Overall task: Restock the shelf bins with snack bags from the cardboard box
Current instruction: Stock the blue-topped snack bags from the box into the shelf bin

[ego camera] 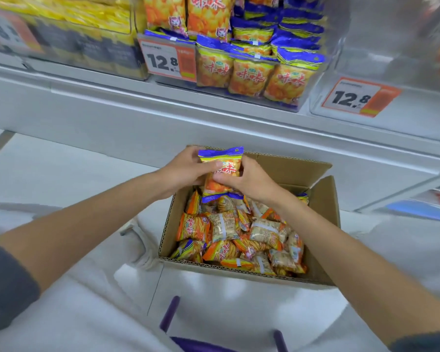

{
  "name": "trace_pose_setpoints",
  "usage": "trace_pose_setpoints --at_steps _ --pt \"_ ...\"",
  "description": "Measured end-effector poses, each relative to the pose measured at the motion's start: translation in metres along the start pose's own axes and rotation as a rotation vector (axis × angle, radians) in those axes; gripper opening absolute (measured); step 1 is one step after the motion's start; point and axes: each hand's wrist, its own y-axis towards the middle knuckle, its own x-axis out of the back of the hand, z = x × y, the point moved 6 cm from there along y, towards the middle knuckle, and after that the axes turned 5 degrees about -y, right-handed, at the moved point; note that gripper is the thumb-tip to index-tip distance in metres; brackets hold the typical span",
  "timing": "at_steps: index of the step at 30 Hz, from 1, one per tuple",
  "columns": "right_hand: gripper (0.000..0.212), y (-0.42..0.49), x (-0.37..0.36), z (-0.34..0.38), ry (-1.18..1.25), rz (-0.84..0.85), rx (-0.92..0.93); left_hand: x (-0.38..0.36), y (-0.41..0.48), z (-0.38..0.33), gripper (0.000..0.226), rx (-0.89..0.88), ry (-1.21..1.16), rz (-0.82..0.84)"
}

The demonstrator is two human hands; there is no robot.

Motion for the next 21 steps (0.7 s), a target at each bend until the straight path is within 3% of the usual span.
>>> trace_pose_setpoints --at_steps 4,6,9,14,21 --pt "0.056 -0.003 0.002 -0.017 -0.044 0.025 -0.053 0.014 -0.001 -0.003 0.029 0.0 0.024 -0.024" --pt "0.054 0.0 -0.008 -0.037 -0.093 0.093 -0.117 0.033 0.0 0.002 0.026 0.011 0.036 -0.106" --pt "0.036 0.003 -0.055 -0.073 -0.166 0.339 -0.177 0.053 -0.003 0.016 0.026 0.051 0.067 -0.18" --pt "0.066 -0.003 -0.146 -0.114 -0.353 0.697 -0.138 0.059 -0.005 0.034 0.029 0.105 0.034 -0.181" --pt "0.036 -0.002 -0.154 -0.117 -0.331 0.607 -0.109 0.055 -0.003 0.033 0.027 0.092 0.068 -0.166"
